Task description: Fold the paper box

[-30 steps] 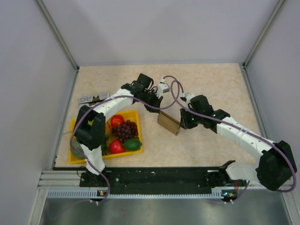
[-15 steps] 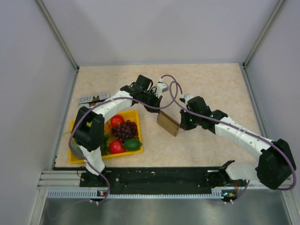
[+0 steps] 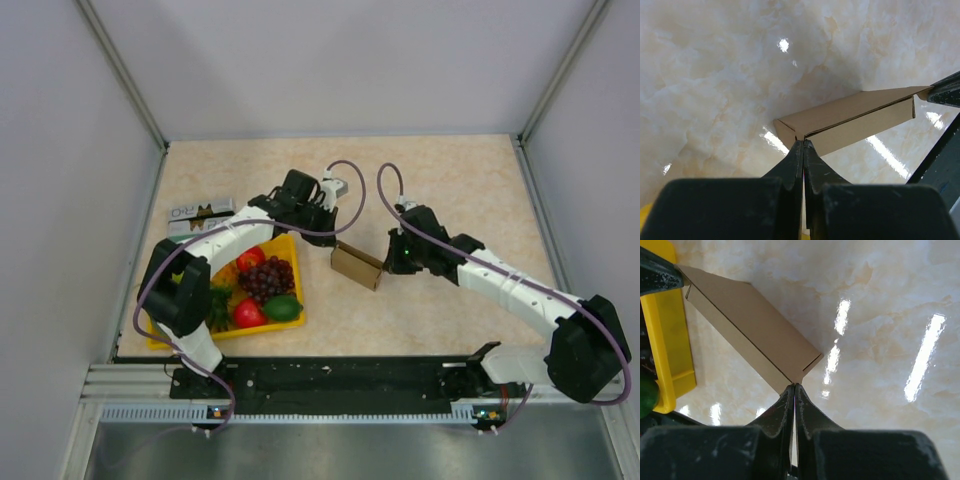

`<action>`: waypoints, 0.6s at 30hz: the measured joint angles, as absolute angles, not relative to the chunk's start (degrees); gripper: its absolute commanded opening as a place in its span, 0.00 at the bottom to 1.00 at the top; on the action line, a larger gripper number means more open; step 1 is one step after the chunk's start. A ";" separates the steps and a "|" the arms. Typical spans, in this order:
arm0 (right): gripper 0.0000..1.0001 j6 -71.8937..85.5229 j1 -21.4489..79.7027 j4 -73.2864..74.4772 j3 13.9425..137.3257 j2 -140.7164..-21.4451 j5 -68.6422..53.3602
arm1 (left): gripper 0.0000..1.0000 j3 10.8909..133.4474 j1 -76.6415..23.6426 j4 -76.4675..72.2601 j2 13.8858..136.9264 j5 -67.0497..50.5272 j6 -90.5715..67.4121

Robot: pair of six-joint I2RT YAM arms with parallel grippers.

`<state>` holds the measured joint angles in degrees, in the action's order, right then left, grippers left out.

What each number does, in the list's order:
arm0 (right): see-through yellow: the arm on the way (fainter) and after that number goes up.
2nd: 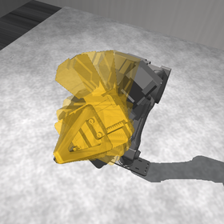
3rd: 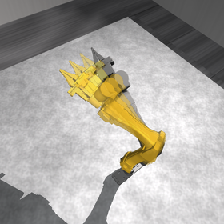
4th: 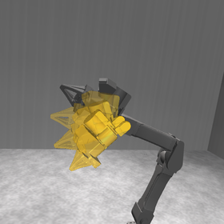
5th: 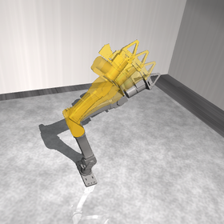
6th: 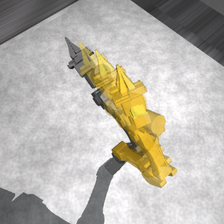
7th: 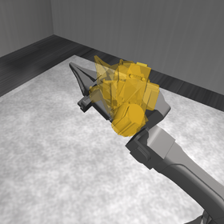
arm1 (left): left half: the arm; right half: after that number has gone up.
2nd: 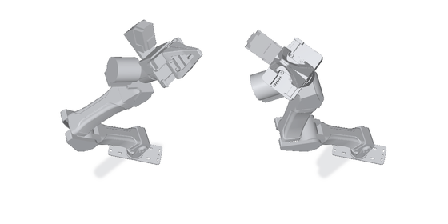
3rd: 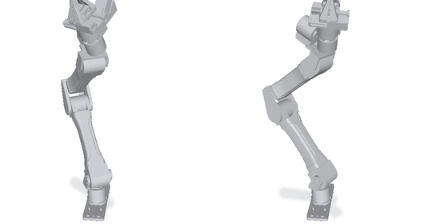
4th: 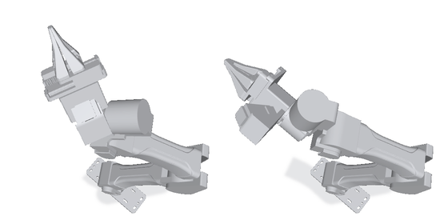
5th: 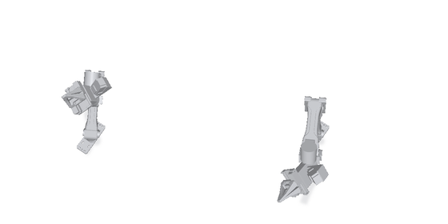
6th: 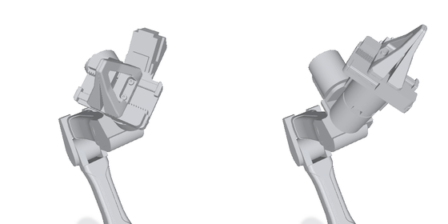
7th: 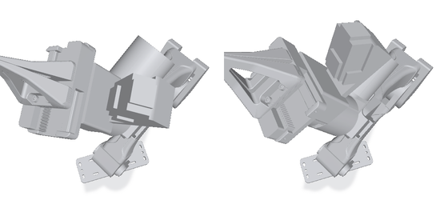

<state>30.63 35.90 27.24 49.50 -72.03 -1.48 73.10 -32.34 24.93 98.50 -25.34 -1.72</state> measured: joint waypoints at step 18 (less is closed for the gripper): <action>0.00 46.54 35.90 24.10 47.62 -72.18 4.14 | 0.00 69.41 -33.52 20.56 96.38 -20.97 -8.93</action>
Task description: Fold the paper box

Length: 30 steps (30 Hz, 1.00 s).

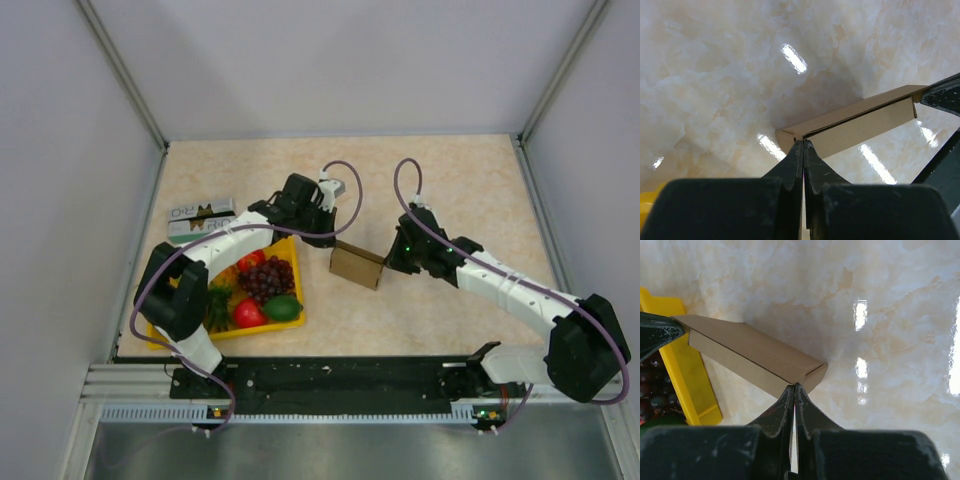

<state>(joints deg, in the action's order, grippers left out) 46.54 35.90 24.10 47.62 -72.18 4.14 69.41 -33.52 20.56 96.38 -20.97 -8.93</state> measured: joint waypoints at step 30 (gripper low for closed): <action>0.00 48.80 36.10 24.14 46.44 -70.63 2.26 | 0.00 64.69 -34.76 18.09 92.53 -18.70 -8.86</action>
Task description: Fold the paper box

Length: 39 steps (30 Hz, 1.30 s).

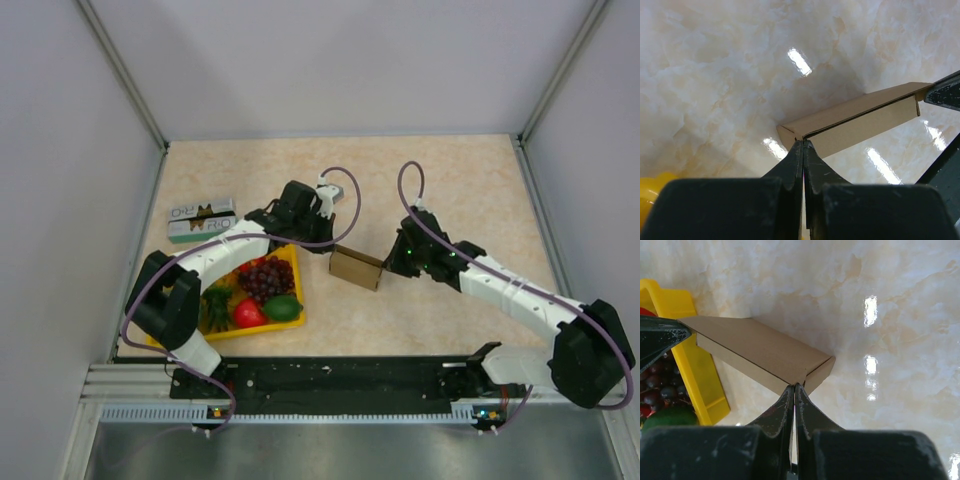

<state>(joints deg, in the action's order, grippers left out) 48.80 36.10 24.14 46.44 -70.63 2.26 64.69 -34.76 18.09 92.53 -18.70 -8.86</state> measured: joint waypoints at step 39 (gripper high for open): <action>0.12 41.30 50.06 12.34 40.56 -70.94 26.92 | 0.00 60.38 -36.64 18.46 88.33 -12.29 -16.51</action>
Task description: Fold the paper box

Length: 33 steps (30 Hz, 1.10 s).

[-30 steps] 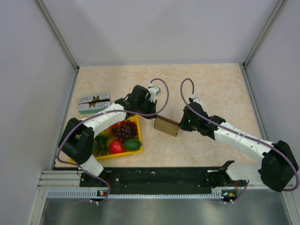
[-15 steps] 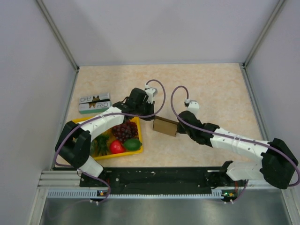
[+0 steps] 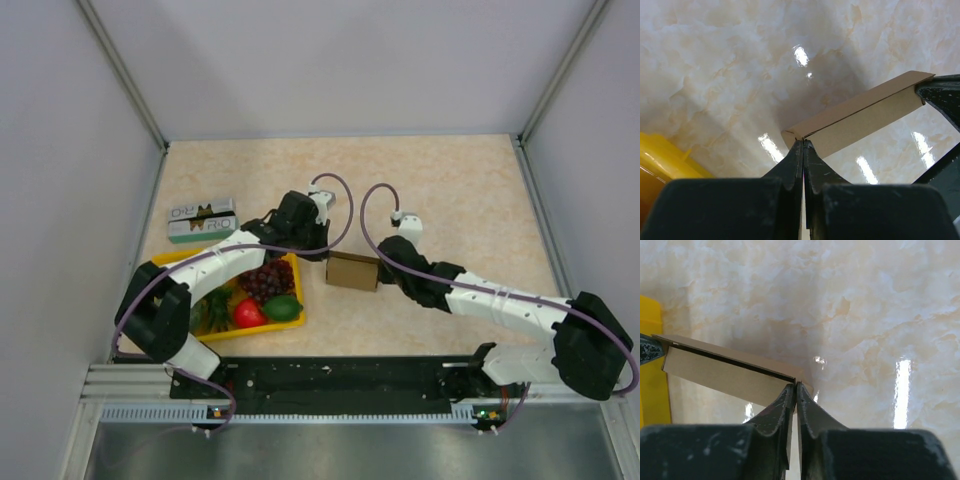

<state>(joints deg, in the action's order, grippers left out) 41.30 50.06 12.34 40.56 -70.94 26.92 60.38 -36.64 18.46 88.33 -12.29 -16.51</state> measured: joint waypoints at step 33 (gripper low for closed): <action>0.47 49.82 44.82 11.27 36.42 -69.04 7.79 | 0.00 53.74 -41.32 14.87 81.84 -4.80 -19.40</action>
<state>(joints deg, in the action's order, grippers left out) 49.82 44.82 11.27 36.42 -69.04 7.79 53.74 -41.32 14.87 81.84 -4.80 -19.40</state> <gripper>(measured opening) 0.475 0.008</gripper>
